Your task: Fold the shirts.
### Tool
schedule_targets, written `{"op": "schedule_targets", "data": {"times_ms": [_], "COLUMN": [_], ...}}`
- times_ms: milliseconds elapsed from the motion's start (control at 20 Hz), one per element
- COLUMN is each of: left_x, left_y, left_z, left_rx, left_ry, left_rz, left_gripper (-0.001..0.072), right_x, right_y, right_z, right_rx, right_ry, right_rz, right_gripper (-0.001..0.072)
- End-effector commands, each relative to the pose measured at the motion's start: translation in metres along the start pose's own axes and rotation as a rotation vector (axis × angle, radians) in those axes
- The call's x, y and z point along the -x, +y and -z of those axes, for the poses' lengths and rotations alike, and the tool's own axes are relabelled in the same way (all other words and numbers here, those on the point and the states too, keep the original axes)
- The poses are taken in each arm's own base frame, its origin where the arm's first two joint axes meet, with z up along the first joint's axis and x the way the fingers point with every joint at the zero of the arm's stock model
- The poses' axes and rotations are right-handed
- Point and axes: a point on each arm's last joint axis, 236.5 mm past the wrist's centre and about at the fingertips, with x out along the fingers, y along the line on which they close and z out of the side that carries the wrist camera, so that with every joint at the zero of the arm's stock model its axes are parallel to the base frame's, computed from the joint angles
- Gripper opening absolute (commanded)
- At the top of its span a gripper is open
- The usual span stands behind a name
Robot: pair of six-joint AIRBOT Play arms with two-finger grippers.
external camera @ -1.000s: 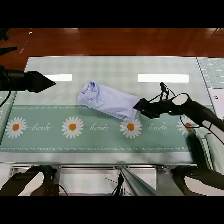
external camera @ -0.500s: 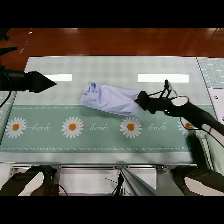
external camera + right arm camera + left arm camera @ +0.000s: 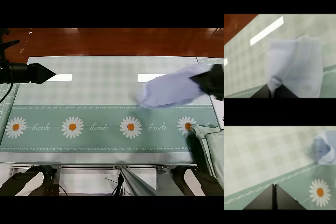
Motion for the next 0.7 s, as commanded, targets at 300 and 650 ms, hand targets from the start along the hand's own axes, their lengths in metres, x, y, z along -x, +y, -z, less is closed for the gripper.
{"op": "schedule_targets", "data": {"times_ms": [300,650], "left_x": [-0.021,-0.023], "left_y": [0.017,0.018], "left_z": [0.003,0.004], "left_rx": [-0.023,-0.021], "left_ry": [0.03,0.034], "left_rz": [-0.005,-0.004], "left_gripper": [0.0026,0.0026], "right_x": [0.211,0.312], "right_y": [-0.176,-0.209], "right_z": [0.053,0.092], "right_rx": [-0.323,-0.491], "right_ry": [0.003,-0.034], "right_rz": [0.921,1.374], "right_gripper": [0.0031,0.0033]}}
